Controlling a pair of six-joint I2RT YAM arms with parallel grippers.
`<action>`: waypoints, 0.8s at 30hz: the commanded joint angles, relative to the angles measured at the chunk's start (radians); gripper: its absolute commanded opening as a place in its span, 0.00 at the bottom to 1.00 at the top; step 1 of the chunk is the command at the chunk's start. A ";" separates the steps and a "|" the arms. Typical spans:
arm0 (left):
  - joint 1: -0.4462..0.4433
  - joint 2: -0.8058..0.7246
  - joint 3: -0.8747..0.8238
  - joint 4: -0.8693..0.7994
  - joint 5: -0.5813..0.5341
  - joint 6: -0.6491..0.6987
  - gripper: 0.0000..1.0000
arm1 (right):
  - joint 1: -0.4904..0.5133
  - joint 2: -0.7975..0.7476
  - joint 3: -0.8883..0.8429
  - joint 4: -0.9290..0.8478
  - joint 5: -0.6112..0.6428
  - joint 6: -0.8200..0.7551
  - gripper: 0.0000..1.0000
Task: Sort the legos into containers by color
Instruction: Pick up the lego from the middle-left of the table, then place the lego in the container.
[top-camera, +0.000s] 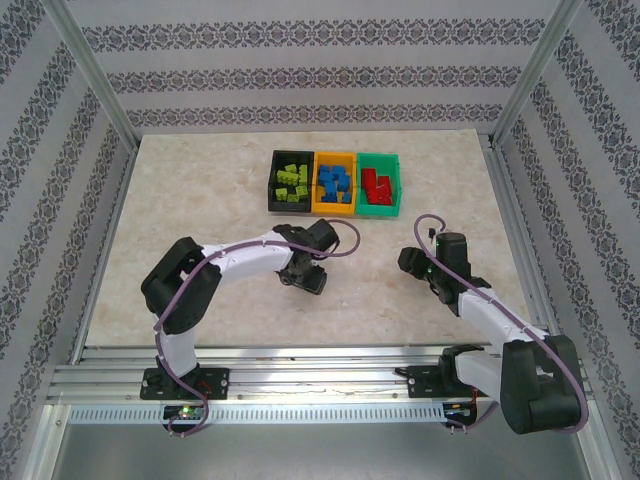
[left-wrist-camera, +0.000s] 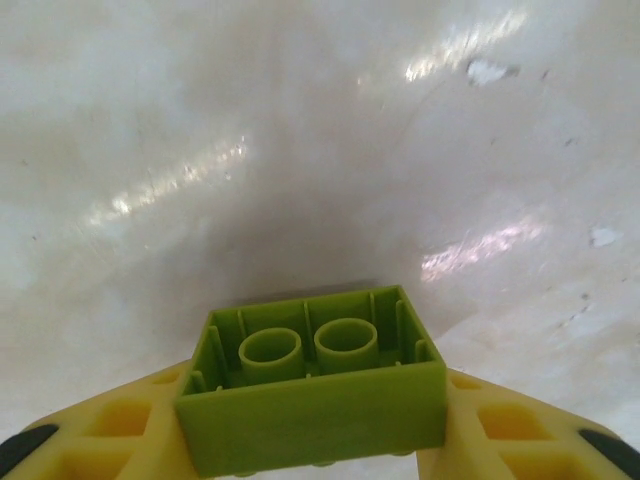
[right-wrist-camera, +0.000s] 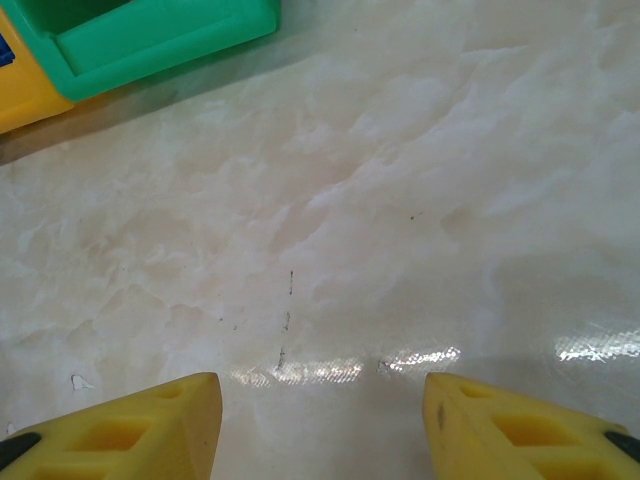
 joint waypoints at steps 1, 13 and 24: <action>-0.014 0.002 0.042 -0.061 -0.038 0.005 0.44 | -0.008 -0.007 -0.001 0.022 -0.013 0.012 0.56; 0.143 -0.062 0.191 -0.047 0.054 0.031 0.45 | -0.009 -0.001 0.000 0.026 -0.025 0.011 0.56; 0.393 0.091 0.483 -0.075 0.167 0.121 0.48 | -0.008 -0.022 -0.010 0.032 -0.026 0.011 0.57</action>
